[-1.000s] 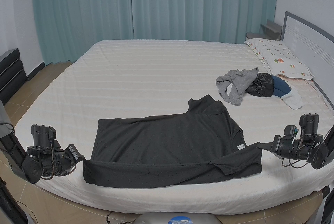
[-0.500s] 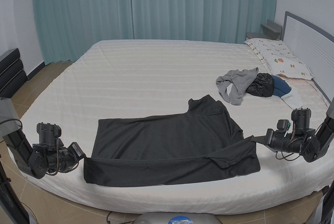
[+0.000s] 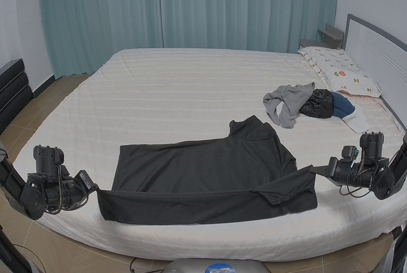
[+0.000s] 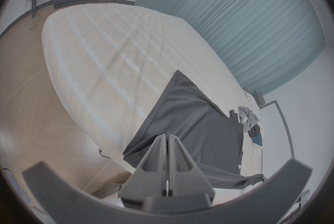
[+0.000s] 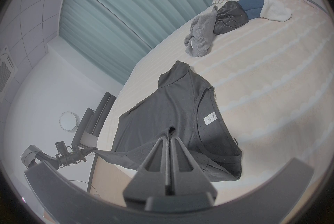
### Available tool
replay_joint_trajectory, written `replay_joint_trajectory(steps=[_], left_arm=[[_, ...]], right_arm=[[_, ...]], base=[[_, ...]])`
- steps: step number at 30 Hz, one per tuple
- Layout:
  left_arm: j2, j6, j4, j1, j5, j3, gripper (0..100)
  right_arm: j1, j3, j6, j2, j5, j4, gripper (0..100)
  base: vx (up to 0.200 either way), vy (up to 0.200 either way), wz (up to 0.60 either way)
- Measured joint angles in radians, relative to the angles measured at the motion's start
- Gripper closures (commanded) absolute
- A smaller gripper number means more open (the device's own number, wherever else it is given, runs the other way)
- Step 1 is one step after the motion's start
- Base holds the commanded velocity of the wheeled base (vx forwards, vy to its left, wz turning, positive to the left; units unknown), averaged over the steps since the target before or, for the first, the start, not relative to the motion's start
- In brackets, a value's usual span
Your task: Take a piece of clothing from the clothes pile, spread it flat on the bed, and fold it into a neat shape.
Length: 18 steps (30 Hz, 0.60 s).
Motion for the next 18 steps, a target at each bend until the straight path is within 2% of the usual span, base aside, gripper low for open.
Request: replay_joint_trajectory(steps=[9,18], left_arm=[[-0.047,0.000,0.018,-0.004,-0.002,0.001,100],[0.016,-0.001,0.016,-0.005,-0.003,-0.032,100]], right_arm=[[0.000,-0.005,-0.001,0.001,0.000,0.000,100],[0.000,-0.029,-0.001,0.015,-0.002,0.007,100]], base=[[0.000,0.000,0.00],[0.000,0.000,0.00]])
